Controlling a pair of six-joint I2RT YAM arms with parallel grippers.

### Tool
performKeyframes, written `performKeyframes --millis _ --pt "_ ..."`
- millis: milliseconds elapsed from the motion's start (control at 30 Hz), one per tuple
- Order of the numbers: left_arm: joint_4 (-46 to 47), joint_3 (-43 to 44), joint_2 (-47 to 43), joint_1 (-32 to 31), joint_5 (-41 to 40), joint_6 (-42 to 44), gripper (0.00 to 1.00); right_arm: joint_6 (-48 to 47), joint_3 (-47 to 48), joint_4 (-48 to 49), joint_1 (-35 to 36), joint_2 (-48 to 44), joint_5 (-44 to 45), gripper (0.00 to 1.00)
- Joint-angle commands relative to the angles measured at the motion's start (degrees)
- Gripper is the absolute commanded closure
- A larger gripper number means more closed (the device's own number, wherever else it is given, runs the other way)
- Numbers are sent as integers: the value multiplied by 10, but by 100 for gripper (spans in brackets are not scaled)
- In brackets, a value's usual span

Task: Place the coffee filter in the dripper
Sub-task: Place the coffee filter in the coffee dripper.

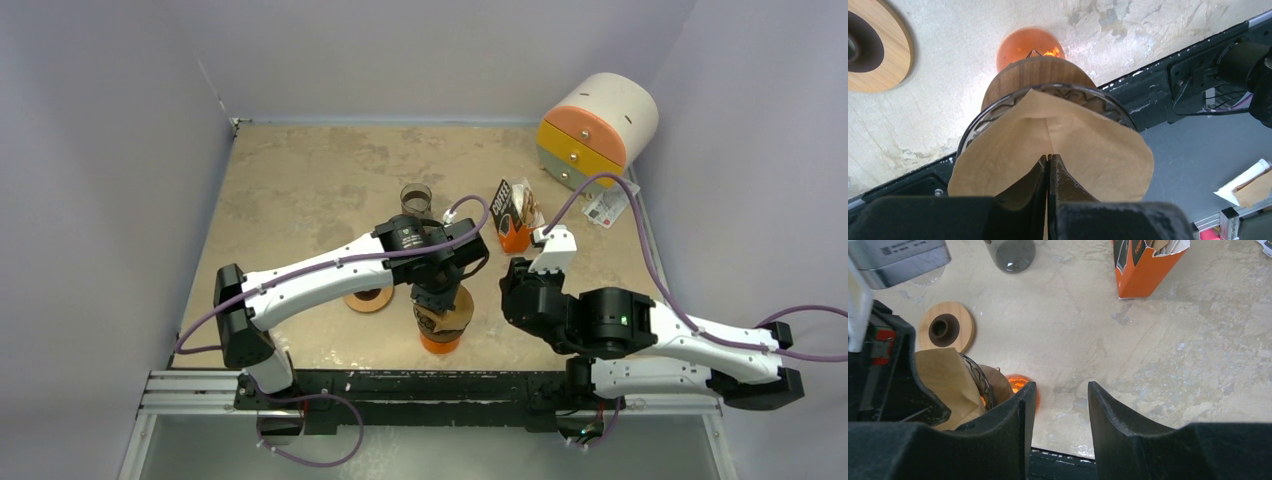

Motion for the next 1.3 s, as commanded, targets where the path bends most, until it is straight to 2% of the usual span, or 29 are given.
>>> performKeyframes --millis 0,300,667,867,967,1267 --pt "-14 5 -43 -2 15 8 100 2 18 1 -3 11 2 54" --pt "9 -45 -84 -2 55 9 100 -11 28 20 -3 37 -19 54" --pt "21 -84 -101 -2 56 17 100 -58 37 92 -8 44 -116 54" --pt "27 -86 -100 -2 57 23 100 -59 25 110 -15 41 -160 51" --pt "28 -86 -101 -2 57 25 100 -58 21 116 -18 44 -175 46" --pt "28 -85 -103 -2 55 26 100 -58 -4 163 -38 59 -228 45"
